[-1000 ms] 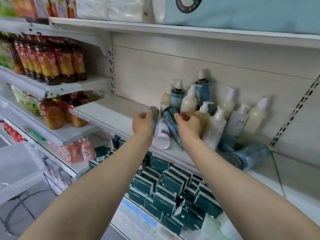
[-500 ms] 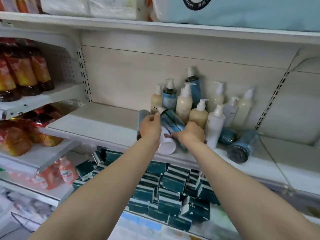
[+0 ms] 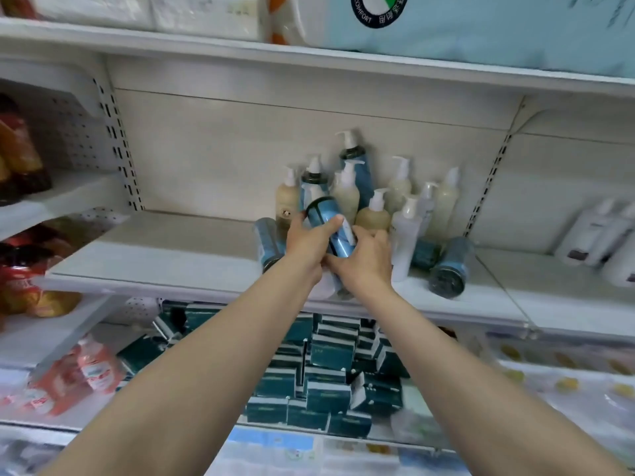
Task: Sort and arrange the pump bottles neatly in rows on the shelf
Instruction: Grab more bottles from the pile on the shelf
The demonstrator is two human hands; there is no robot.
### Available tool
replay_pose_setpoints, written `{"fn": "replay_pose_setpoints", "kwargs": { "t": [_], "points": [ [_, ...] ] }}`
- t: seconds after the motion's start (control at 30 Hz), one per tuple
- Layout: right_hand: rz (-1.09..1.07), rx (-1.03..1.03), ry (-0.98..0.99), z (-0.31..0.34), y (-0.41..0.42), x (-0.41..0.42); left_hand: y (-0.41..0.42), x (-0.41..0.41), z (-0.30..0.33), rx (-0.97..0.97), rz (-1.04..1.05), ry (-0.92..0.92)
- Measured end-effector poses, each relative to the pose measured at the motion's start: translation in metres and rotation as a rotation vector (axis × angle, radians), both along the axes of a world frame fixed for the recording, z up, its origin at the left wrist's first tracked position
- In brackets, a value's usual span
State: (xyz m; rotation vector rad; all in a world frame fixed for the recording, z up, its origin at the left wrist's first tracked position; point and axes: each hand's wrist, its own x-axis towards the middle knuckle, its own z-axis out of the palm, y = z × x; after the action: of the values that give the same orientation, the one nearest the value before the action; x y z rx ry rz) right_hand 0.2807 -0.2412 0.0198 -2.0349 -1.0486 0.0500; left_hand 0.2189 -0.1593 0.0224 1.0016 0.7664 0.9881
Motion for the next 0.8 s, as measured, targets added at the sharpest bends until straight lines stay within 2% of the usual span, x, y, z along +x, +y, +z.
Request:
{"fn": "replay_pose_setpoints", "kwargs": {
  "t": [0.13,0.27,0.4,0.47,0.6,0.67,0.8],
  "points": [
    [0.158,0.117,0.134,-0.002,-0.009,0.001,0.006,-0.009,0.002,-0.054,-0.021,-0.02],
    [0.36,0.259,0.636,-0.003,-0.018,0.002,0.004,-0.018,0.009,-0.152,-0.102,-0.067],
    [0.308,0.21,0.892,-0.009,-0.016,0.01,-0.003,-0.016,0.009,-0.119,-0.185,-0.062],
    [0.278,0.273,1.003,-0.016,-0.016,0.014,-0.007,-0.016,0.008,-0.005,-0.19,0.047],
    [0.151,0.41,1.078,-0.031,-0.019,0.023,-0.008,-0.023,-0.011,0.332,0.061,0.511],
    [0.128,0.458,1.095,-0.036,-0.019,0.026,-0.011,-0.025,-0.024,0.447,0.11,0.685],
    [0.123,0.508,1.052,-0.037,-0.016,0.026,-0.015,-0.014,-0.035,0.504,0.115,0.759]
  ]
}}
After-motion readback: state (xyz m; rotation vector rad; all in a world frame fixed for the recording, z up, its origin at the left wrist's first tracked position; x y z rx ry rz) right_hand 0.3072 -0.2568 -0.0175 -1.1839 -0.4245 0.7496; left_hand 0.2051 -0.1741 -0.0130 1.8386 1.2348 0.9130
